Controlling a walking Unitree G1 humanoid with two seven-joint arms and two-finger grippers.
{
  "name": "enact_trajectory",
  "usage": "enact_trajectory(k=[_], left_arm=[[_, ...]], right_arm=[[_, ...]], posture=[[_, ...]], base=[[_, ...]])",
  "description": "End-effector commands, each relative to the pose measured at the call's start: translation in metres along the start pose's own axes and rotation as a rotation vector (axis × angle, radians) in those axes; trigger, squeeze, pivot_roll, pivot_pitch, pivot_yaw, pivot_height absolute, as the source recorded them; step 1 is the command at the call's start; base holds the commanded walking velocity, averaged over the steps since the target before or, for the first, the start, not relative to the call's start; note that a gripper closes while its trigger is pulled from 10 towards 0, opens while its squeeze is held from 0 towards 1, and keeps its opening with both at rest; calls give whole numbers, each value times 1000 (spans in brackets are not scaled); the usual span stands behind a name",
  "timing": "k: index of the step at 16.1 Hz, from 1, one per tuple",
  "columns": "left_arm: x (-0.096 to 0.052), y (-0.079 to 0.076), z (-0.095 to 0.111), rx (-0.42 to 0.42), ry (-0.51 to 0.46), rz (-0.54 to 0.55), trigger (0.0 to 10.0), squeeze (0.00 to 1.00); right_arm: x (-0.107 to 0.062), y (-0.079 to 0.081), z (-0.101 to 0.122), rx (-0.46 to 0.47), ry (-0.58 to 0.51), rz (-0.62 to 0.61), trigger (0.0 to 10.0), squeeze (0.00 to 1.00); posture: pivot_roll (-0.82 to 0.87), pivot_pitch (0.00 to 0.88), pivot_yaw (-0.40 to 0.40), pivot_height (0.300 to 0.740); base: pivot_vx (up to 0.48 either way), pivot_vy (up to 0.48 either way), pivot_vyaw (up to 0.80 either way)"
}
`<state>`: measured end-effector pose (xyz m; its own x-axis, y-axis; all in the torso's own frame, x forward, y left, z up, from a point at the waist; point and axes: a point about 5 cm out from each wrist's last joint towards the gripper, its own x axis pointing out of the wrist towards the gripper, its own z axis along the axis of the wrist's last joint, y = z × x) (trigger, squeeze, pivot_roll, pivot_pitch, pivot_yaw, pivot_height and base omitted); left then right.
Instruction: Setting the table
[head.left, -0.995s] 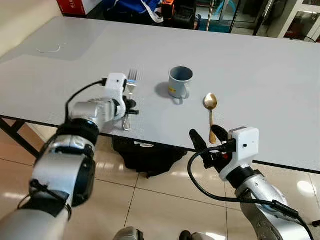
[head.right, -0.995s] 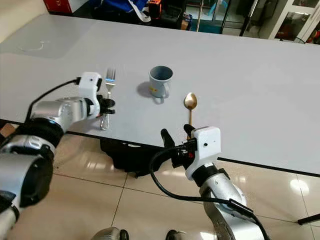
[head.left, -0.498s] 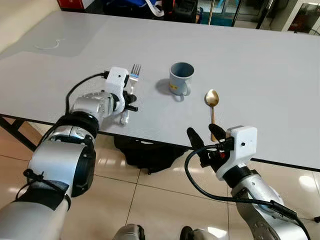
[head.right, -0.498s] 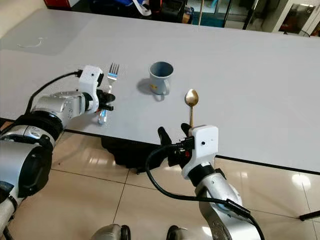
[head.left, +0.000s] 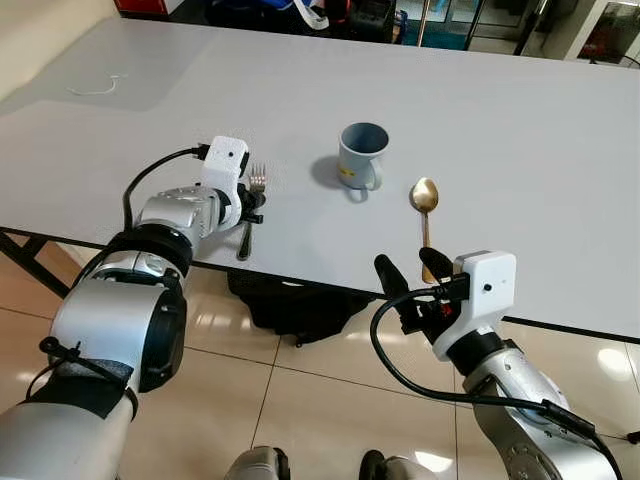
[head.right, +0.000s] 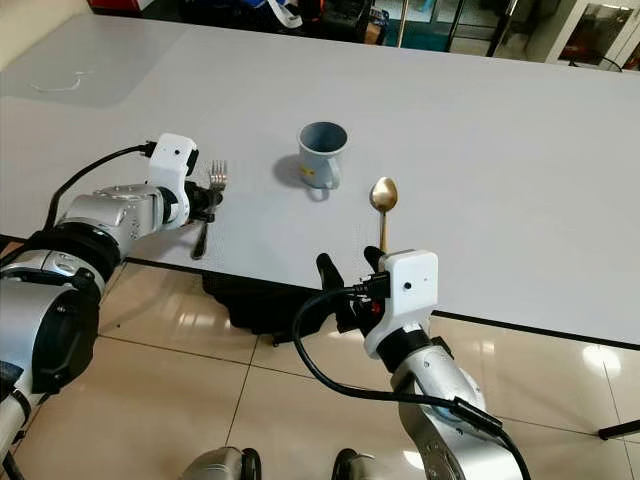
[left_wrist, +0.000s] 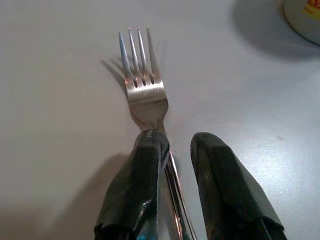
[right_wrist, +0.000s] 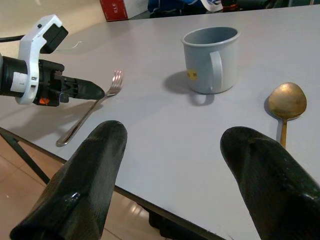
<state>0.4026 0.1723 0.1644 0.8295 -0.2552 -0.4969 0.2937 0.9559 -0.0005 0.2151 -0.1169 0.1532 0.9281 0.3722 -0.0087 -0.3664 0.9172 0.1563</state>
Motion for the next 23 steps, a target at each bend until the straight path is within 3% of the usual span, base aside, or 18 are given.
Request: enact_trajectory(k=[1,2,3,6,9,11,13,14,15,17,19,20,23], left_arm=[[-1,3,0,10,5,17,10000,667],[-1,4,0,15,5,22,10000,71],[-2,5,2,28,-3,28,10000,0],[-4,9,8,76,-31,56,10000,0],[-10,13,33,177,-163,86,10000,0],[-16,10,50,214,-379,80,10000,0],[-21,8,51,177,-503,108,10000,0],[-23,6,49,157,-545,110,10000,0],[-30,-6,35,229,-604,99,10000,0],[-43,-21,14,198,-629,111,10000,0],[-65,-36,6,173,-692,113,10000,0],[-82,-44,3,142,-743,90,10000,0],[-88,-44,-9,168,-638,111,10000,0]], right_arm=[[-1,-2,7,6,-23,-10,10000,0],[-1,-2,7,7,-25,-12,10000,0],[-1,-2,8,8,-28,-15,10000,0],[-1,-3,10,15,-41,-23,10000,0],[-1,-10,13,23,-69,-70,10000,0],[-3,-20,11,-19,-79,-152,10000,0],[-5,-34,10,-90,-87,-253,10000,0],[-6,-35,10,-86,-90,-260,10000,0],[-6,-39,11,-74,-103,-285,10000,0],[-5,-40,6,-98,-83,-284,10000,0],[-5,-42,-2,-139,-48,-289,10000,0],[-6,-47,-7,-118,-38,-342,10000,0],[-5,-53,-9,-108,-31,-402,10000,0]], posture=[[-10,150,22,740],[-12,150,23,740],[-14,150,24,740],[-16,145,27,740],[-9,134,28,740],[-1,120,30,740],[5,107,28,740],[9,102,24,740],[21,98,15,740],[20,92,17,740],[33,90,14,740],[40,87,15,740],[44,83,22,740]], base=[[0,0,0],[0,0,0],[0,0,0],[0,0,0],[0,0,0],[0,0,0],[0,0,0],[0,0,0],[0,0,0],[0,0,0],[0,0,0],[0,0,0],[0,0,-660]])
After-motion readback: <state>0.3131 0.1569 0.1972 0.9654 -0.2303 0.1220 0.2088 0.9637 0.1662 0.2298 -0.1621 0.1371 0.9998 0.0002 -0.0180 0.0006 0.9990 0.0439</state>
